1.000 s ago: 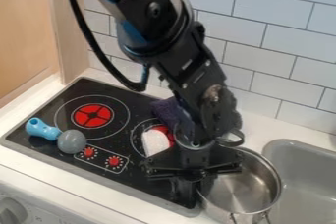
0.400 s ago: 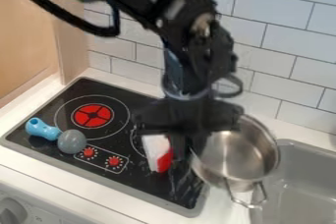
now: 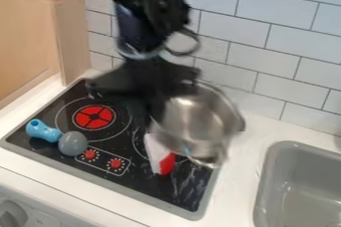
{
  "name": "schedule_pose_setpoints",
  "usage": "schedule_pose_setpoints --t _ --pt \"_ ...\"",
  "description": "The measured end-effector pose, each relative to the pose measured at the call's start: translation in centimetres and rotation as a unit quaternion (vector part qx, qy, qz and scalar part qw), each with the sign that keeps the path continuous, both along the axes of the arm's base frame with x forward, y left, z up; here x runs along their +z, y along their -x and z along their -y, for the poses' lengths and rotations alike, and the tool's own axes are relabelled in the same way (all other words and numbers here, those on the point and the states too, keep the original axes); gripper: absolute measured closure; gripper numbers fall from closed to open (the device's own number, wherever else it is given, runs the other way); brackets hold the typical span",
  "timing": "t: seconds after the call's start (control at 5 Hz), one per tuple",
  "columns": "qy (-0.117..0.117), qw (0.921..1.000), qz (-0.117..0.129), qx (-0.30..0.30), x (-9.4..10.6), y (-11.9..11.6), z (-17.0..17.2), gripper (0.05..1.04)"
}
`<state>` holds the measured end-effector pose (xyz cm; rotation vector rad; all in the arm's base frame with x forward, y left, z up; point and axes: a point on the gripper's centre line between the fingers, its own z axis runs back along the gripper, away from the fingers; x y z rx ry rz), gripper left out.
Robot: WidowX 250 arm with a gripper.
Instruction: Put the silver pot on the left burner
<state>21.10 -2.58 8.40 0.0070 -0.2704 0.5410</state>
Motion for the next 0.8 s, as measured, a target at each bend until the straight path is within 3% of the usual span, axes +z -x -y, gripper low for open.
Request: schedule_pose_setpoints --t 0.2,0.6,0.8 --pt "0.006 0.9990 0.018 0.041 1.5 -2.3 -3.2 1.020" --pt "-0.002 0.9975 -0.021 0.067 -0.5 -5.7 -9.5 1.020" --pt "-0.001 0.9970 -0.042 0.065 -2.6 -6.1 -11.6 1.020"
